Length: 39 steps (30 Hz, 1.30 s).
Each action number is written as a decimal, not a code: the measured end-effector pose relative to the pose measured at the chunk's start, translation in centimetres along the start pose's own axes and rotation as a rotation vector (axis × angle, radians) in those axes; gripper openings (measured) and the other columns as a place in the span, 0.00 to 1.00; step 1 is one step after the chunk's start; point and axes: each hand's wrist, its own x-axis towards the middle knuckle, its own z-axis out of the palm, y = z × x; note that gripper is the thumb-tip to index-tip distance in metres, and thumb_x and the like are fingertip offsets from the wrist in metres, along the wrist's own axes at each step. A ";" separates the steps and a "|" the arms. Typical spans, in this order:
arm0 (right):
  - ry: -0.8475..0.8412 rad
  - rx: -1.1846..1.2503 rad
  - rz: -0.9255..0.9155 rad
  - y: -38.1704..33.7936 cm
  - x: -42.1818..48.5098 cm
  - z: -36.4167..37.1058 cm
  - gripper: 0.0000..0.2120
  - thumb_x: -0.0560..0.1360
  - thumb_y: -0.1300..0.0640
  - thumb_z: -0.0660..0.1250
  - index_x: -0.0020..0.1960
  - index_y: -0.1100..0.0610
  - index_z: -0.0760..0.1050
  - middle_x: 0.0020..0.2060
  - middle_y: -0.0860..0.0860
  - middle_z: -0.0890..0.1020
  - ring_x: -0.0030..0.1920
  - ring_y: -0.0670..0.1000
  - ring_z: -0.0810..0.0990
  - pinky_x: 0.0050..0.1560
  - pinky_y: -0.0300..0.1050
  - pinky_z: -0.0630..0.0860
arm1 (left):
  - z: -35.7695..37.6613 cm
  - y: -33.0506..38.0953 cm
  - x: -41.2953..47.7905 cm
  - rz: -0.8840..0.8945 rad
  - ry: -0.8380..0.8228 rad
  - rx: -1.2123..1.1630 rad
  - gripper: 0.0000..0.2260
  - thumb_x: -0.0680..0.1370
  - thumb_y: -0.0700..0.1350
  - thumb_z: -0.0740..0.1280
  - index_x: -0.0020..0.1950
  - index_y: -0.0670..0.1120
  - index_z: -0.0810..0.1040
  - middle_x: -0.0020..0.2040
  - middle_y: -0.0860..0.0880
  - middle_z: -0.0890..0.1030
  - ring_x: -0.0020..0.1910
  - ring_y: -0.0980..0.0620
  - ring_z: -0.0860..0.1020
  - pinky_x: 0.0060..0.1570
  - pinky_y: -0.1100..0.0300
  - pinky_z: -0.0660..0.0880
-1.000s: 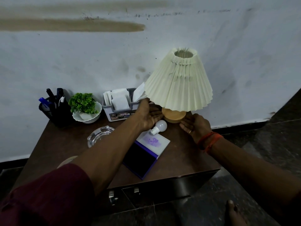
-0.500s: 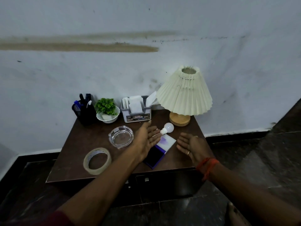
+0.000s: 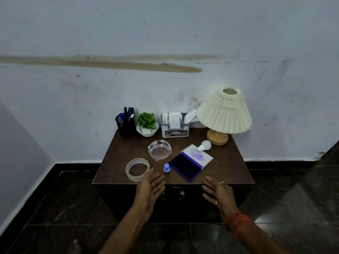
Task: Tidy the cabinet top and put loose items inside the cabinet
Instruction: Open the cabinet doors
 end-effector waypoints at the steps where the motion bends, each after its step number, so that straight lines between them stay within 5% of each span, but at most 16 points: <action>1: 0.001 0.007 0.008 0.7 -0.4 0.0 0.13 0.79 0.58 0.61 0.61 0.60 0.76 0.60 0.58 0.79 0.58 0.56 0.78 0.48 0.47 0.77 | -0.7 -0.5 -0.3 -0.005 0.009 -0.005 0.22 0.81 0.53 0.58 0.67 0.38 0.73 0.62 0.40 0.79 0.61 0.43 0.77 0.63 0.52 0.72; 6: 0.006 0.012 0.067 2.8 -0.8 0.2 0.15 0.80 0.60 0.58 0.64 0.63 0.74 0.63 0.60 0.77 0.64 0.60 0.75 0.52 0.50 0.75 | -2.6 -2.2 -0.6 -0.042 0.047 0.008 0.22 0.81 0.53 0.58 0.68 0.38 0.73 0.64 0.40 0.78 0.62 0.43 0.77 0.63 0.51 0.72; 13: 0.012 -0.186 0.065 5.1 0.8 1.7 0.10 0.79 0.60 0.60 0.57 0.56 0.78 0.54 0.54 0.80 0.58 0.55 0.78 0.45 0.44 0.75 | -3.2 -3.8 0.2 0.029 0.155 0.249 0.19 0.82 0.49 0.59 0.68 0.40 0.73 0.66 0.41 0.76 0.66 0.43 0.74 0.64 0.51 0.70; 17: -0.006 -0.345 0.054 7.2 2.2 2.6 0.09 0.77 0.58 0.63 0.54 0.52 0.79 0.47 0.49 0.82 0.51 0.49 0.81 0.51 0.48 0.78 | -4.1 -5.3 1.4 0.051 0.175 0.363 0.11 0.80 0.53 0.61 0.52 0.49 0.80 0.52 0.49 0.81 0.53 0.50 0.78 0.60 0.53 0.72; 21: 0.017 -0.392 0.088 7.9 2.4 3.8 0.09 0.76 0.58 0.65 0.55 0.52 0.78 0.38 0.48 0.81 0.52 0.54 0.82 0.54 0.52 0.79 | -4.9 -6.5 3.0 0.039 0.199 0.432 0.09 0.79 0.56 0.63 0.43 0.56 0.79 0.44 0.55 0.80 0.53 0.50 0.77 0.64 0.49 0.72; 24: 0.035 -0.483 0.077 8.8 2.9 4.1 0.14 0.74 0.55 0.67 0.59 0.52 0.78 0.41 0.50 0.83 0.46 0.52 0.82 0.57 0.54 0.79 | -5.1 -7.2 4.0 0.028 0.189 0.478 0.08 0.78 0.56 0.63 0.47 0.56 0.80 0.52 0.52 0.81 0.56 0.49 0.78 0.65 0.48 0.72; 30: 0.015 -0.725 0.012 9.4 3.3 4.6 0.17 0.73 0.52 0.68 0.62 0.50 0.78 0.51 0.54 0.84 0.52 0.56 0.82 0.59 0.47 0.76 | -4.2 -8.0 5.0 0.032 0.128 0.684 0.16 0.78 0.45 0.64 0.66 0.51 0.76 0.62 0.48 0.80 0.60 0.48 0.77 0.65 0.52 0.71; 39: -0.022 -0.734 0.043 9.6 3.7 4.3 0.21 0.70 0.54 0.70 0.63 0.51 0.77 0.56 0.52 0.82 0.57 0.54 0.80 0.60 0.52 0.77 | -4.3 -8.8 6.7 0.010 0.124 0.680 0.18 0.76 0.37 0.66 0.66 0.43 0.76 0.61 0.44 0.81 0.61 0.47 0.78 0.67 0.51 0.71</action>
